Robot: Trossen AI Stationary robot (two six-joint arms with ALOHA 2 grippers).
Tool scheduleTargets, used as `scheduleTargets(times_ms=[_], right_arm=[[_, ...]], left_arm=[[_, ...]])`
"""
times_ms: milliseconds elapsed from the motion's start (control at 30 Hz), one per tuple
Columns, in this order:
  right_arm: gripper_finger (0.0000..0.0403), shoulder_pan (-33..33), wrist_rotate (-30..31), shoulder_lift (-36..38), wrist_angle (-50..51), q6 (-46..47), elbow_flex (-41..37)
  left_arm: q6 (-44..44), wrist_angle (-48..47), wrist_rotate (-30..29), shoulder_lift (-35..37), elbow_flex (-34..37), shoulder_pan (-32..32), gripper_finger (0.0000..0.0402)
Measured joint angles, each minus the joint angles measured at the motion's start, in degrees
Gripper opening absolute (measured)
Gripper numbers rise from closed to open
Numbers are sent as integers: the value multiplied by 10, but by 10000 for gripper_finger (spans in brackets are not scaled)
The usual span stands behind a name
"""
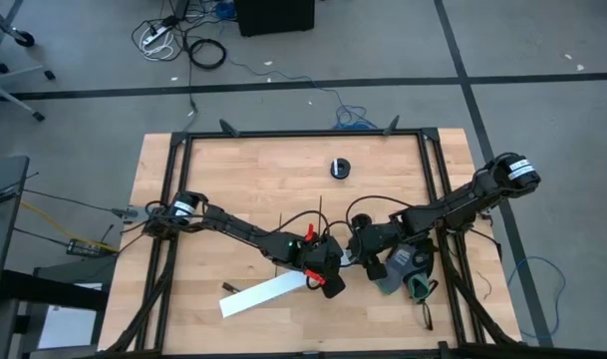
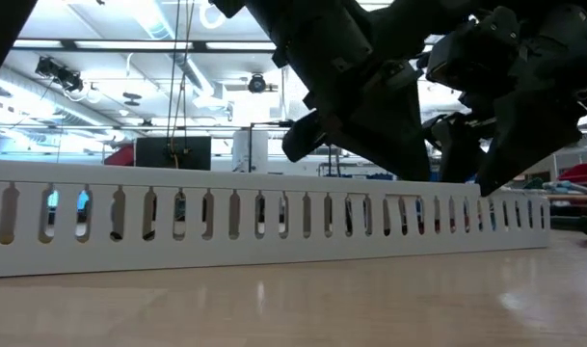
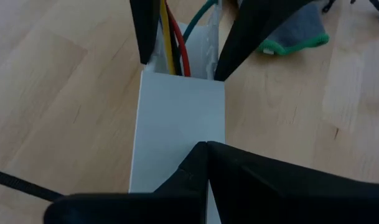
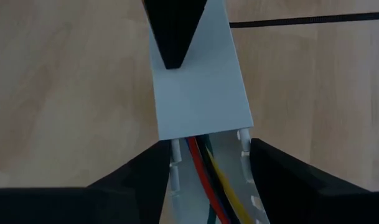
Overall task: Ziptie cables
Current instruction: Close the white cable duct
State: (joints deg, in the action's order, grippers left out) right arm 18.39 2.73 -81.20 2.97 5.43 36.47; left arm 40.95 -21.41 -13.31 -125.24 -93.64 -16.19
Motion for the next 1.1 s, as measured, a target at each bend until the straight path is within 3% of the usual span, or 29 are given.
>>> scheduleTargets(times_ms=[267,400,600,700,867,1100], right_arm=[[208,-1,14,49,65,-12,31],[205,-2,57,94,90,-15,32],[192,-24,66,133,256,40,30],[155,-31,38,131,295,70,30],[20,-32,15,115,295,86,30],[2,-27,-13,106,276,126,3]], left_arm=[[-1,-4,-5,-1,-1,1,0],[-1,-6,-5,-1,-1,1,0],[-2,-6,-1,-1,0,1,0],[-4,-5,-1,-1,0,1,0],[-14,-4,-1,-1,1,1,0],[-16,-4,1,-1,1,1,0]])
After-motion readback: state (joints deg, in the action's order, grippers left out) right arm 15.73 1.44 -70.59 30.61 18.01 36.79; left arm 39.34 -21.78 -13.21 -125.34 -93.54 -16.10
